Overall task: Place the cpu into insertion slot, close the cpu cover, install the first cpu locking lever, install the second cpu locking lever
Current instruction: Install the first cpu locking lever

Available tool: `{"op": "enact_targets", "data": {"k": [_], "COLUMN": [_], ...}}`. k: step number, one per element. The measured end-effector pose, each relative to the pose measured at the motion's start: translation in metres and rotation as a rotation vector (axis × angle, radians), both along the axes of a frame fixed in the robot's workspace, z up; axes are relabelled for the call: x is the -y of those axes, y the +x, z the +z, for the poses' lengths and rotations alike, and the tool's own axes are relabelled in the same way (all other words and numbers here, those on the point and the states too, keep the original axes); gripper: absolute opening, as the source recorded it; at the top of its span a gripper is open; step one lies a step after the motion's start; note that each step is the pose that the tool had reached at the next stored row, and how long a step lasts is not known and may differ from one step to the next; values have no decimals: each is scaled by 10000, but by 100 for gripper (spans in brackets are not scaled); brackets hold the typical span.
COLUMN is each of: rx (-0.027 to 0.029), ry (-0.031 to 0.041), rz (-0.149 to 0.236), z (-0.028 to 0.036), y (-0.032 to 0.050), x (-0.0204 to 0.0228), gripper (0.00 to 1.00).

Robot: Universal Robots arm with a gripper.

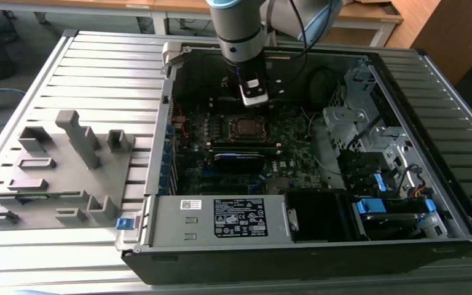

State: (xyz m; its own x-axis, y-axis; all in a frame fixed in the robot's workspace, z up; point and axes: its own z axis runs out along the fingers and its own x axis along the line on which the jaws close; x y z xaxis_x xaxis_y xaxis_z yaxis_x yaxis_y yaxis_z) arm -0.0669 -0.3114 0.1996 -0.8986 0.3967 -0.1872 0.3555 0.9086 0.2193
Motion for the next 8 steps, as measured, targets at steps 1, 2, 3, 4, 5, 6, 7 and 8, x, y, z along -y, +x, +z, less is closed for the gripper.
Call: {"op": "enact_targets", "data": {"k": [1,2,3,4,5,6,7,8], "rx": [1,1,2,3,6,12,20,28], "ry": [5,10,12,14,15,15,18,25], "rz": [-5,-9,-12,-17,-23,-30,-35,-38], "z": [0,0,0,0,-1,-1,-2,-2], "y": [-3,-6,-7,-9,-10,-13,-17,-21], "x": [0,0,0,0,0,1,2,2], "gripper": [10,10,10,10,10,10,10,10]}}
